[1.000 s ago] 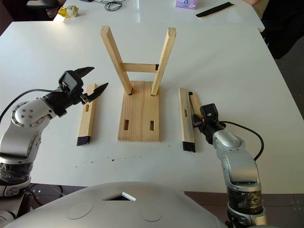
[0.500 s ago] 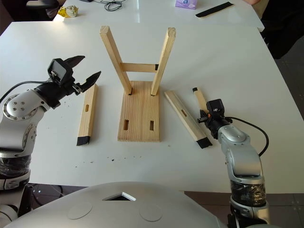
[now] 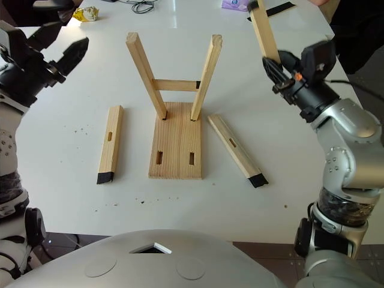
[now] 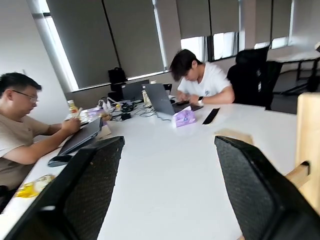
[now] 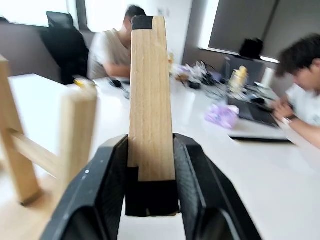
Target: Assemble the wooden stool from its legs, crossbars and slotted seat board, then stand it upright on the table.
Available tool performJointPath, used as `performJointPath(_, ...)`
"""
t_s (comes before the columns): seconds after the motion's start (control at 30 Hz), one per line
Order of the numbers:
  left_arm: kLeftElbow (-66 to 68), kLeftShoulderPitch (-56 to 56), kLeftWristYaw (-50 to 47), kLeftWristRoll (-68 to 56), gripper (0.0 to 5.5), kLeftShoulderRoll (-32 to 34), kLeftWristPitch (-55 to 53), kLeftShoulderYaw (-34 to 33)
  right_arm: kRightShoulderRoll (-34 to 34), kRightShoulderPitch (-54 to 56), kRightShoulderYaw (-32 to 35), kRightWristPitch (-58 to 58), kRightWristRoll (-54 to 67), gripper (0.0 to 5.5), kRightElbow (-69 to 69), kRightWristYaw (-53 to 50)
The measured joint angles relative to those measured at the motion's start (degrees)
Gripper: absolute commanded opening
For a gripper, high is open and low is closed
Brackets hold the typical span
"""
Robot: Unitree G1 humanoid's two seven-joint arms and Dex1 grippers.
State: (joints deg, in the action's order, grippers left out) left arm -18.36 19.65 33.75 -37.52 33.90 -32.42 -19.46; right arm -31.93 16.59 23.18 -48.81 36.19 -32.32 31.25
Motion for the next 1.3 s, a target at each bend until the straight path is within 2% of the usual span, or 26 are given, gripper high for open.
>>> performJointPath(0.17, -1.5, 1.8, 3.0, -21.2, 3.36, 0.1, -12.0, -2.6, -3.2, 3.6, 4.0, -7.7, 22.6, 1.31, -0.6, 5.5)
performJointPath(0.3, -3.3, 4.8, 2.5, -36.7, 3.36, 1.5, -18.4, -3.1, -6.9, 5.6, 3.9, -10.6, 35.5, 1.31, 1.6, 7.6)
performJointPath(0.4, -3.7, 6.4, -0.6, -42.7, 3.36, -0.1, -19.3, -1.5, -7.0, 5.5, 1.5, -11.1, 39.2, 1.31, 3.4, 7.3)
performJointPath(0.53, -5.9, 6.3, -2.7, -44.1, 3.36, -3.7, -19.0, 3.3, -5.8, 5.6, -1.0, -11.0, 45.0, 1.31, 5.7, 4.5)
performJointPath(0.77, -7.6, 5.4, -2.9, -44.9, 3.36, -5.3, -18.9, 8.2, -7.0, 6.1, -7.6, -10.7, 45.6, 1.31, 4.1, 6.6)
performJointPath(1.0, -8.2, 5.6, -2.3, -46.7, 3.36, -5.1, -19.2, 10.5, -9.4, 5.7, -10.6, -10.8, 45.5, 1.31, 3.5, 9.7)
performJointPath(1.3, -13.6, 2.9, 0.6, -43.1, 3.36, -4.8, -18.2, 14.2, -12.0, 4.9, -16.4, -9.6, 37.2, 1.31, 1.4, 14.1)
